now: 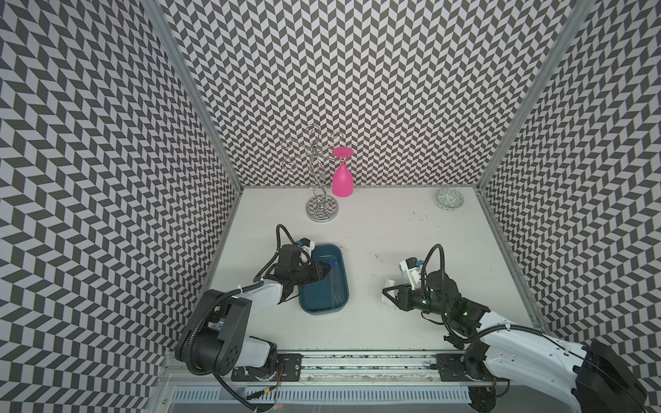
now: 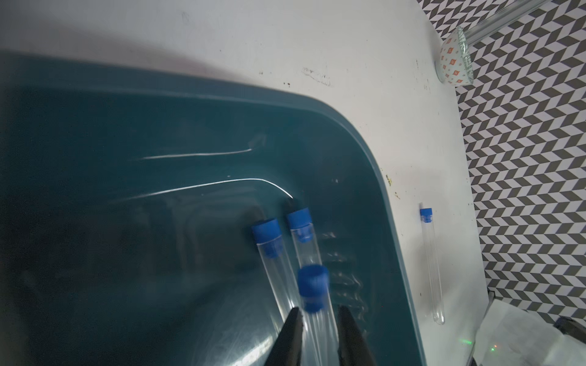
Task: Wipe the exteriors of test tubes
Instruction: Place the test tube in the storage box, then place the cleaning item at the center of the board.
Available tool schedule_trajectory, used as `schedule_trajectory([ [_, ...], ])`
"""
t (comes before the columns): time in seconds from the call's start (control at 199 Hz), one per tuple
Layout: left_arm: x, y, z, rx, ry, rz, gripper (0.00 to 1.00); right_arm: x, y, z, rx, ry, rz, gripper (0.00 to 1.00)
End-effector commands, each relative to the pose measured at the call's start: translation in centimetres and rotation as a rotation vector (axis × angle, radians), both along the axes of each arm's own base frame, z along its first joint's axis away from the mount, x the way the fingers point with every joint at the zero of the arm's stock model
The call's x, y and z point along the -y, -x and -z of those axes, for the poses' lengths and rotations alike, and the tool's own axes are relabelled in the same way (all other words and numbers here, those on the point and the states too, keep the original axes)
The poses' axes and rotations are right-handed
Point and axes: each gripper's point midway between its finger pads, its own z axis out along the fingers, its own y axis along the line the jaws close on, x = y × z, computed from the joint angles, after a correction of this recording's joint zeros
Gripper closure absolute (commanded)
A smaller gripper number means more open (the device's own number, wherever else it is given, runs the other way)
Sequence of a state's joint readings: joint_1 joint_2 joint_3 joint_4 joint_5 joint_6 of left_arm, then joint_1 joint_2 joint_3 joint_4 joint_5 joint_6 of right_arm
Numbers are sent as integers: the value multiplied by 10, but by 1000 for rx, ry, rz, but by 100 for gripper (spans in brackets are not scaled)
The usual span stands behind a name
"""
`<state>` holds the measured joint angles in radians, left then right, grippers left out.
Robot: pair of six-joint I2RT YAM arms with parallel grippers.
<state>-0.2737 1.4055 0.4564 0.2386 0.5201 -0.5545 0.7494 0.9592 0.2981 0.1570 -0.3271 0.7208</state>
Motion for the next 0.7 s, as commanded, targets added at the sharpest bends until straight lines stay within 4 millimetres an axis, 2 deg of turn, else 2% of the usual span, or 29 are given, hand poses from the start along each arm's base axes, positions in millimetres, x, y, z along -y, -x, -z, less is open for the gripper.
schedule_trajectory([
  [0.0,-2,-15,-9,49,-2,-28,77,-6,0,2,11,4,-37,83],
  [0.131,-2,-19,-13,51,3,-39,76,-12,2,8,-13,-4,-65,84],
  [0.447,-4,-24,-43,126,9,-53,74,-11,-1,24,-32,56,-60,84],
  [0.698,-2,-27,-80,206,30,-47,74,-24,5,39,-64,96,-93,82],
])
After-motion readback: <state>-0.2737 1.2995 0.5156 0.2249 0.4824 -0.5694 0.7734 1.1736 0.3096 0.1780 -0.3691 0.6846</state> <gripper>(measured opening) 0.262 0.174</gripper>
